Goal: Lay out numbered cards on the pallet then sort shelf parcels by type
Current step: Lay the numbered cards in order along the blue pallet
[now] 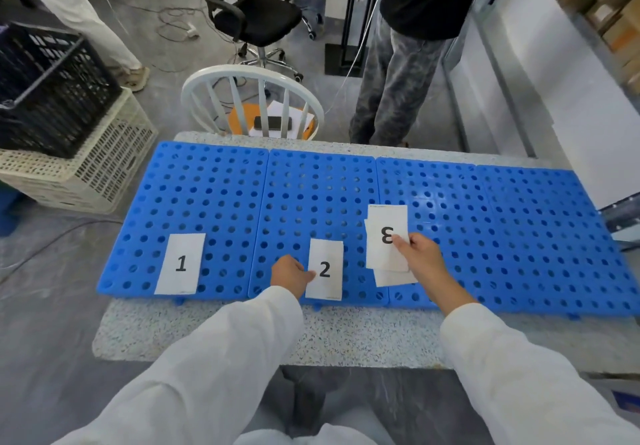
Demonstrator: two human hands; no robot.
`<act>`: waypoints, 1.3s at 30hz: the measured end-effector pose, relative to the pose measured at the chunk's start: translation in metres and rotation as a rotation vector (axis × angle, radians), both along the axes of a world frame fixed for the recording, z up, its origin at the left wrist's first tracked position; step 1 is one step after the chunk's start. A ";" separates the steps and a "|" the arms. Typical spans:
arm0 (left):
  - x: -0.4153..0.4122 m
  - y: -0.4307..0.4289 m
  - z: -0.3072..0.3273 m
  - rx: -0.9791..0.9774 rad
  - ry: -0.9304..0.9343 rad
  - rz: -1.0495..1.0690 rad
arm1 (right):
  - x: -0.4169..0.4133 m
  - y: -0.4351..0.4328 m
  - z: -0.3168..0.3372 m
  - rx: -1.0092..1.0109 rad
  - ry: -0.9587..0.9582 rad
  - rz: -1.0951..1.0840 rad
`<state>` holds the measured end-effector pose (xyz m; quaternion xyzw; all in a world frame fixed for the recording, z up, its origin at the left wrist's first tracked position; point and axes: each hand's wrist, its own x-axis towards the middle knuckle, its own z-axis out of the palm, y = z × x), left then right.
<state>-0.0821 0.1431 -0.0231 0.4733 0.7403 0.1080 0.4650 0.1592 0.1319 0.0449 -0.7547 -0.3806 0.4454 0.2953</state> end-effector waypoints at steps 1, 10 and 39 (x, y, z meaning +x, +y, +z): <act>-0.002 0.004 0.005 -0.012 0.037 -0.056 | -0.001 0.000 0.002 -0.001 0.012 0.002; 0.017 0.059 0.087 0.354 -0.177 -0.252 | -0.021 0.004 0.030 -0.012 -0.062 0.096; 0.068 0.086 0.122 0.204 -0.501 -0.516 | 0.042 -0.019 0.058 0.164 -0.205 -0.087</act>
